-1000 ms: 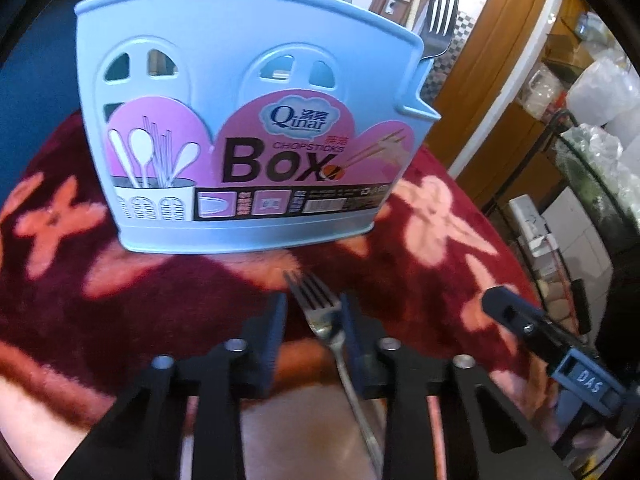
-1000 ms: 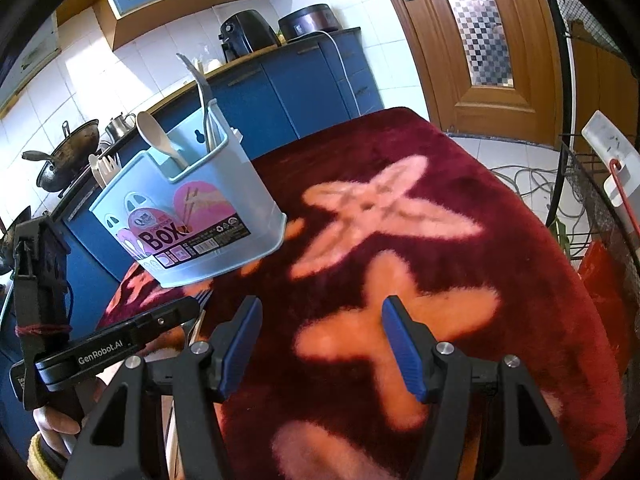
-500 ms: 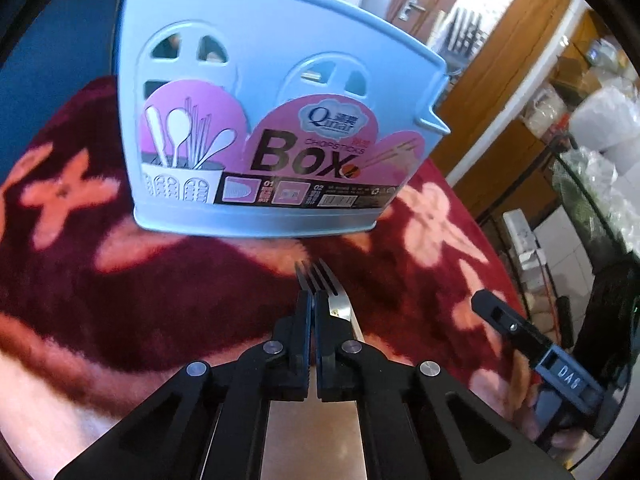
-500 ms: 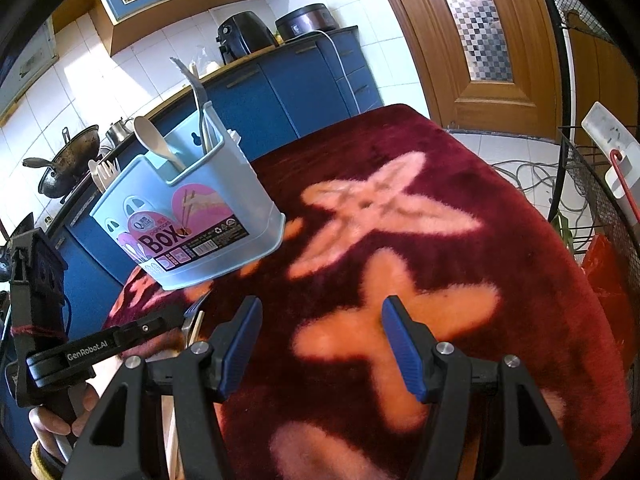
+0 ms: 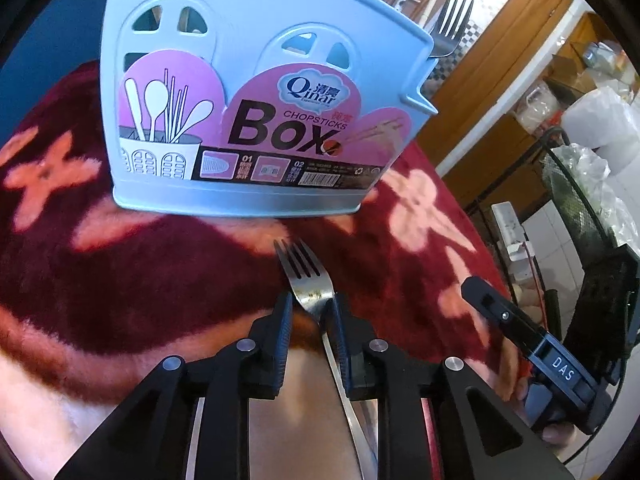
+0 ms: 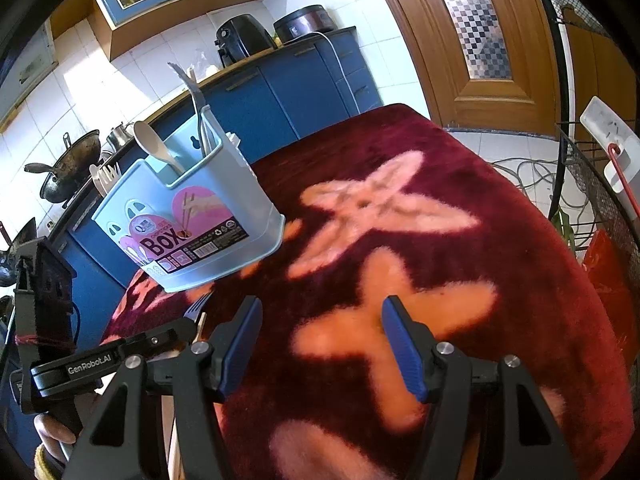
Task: Organize utensils
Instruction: 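Grasp the silver fork with the left tool while the right tool grasps a wooden chopstick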
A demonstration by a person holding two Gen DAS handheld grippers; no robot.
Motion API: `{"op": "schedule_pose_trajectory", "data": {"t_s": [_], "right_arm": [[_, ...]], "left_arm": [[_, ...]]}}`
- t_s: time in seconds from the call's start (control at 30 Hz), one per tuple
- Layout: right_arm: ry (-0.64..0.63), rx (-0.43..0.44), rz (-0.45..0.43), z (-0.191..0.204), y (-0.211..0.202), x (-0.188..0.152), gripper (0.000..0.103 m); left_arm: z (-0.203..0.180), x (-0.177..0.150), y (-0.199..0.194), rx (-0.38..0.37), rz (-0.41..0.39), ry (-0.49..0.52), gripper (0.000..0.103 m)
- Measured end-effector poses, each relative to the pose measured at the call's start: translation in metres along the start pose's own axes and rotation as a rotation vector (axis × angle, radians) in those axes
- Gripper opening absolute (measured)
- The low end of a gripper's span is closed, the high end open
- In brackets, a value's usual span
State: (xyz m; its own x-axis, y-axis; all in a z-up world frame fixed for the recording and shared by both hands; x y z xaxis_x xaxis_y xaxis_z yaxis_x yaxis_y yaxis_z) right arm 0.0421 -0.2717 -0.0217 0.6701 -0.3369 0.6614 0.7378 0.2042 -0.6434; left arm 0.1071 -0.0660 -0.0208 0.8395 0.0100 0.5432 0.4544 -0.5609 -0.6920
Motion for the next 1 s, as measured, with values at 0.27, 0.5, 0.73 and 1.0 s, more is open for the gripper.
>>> {"op": "schedule_pose_trajectory", "data": {"t_s": [0.27, 0.5, 0.73, 1.0], "right_arm": [[-0.002, -0.002, 0.001, 0.0, 0.001, 0.0, 0.065], [-0.021, -0.017, 0.0, 0.003, 0.0, -0.001, 0.065], [-0.073, -0.016, 0.005, 0.017, -0.005, -0.003, 0.065], [-0.147, -0.005, 0.027, 0.042, -0.012, -0.007, 0.065]], "left_arm": [[0.006, 0.003, 0.006, -0.054, -0.017, -0.038, 0.013], [0.004, -0.002, -0.006, -0.003, -0.02, -0.017, 0.003], [0.006, -0.016, -0.024, 0.102, 0.047, 0.033, 0.003], [0.001, -0.019, -0.017, 0.158, 0.054, 0.106, 0.005]]}}
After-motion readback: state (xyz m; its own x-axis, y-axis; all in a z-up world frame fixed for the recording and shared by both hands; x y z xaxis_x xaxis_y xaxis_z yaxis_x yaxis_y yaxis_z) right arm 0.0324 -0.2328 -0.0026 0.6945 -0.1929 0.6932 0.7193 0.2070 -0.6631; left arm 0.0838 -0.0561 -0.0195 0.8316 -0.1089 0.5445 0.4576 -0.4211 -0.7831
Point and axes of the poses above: each gripper's, at about its wrist camera, not at the fingertips, and y roughly the way its jaws point, z to its left, x to its top, the point moved 1 cm from there along y, roughly the way its jaws point, and after that the axes turned 4 degrees about -x, right-handed, at the moved point
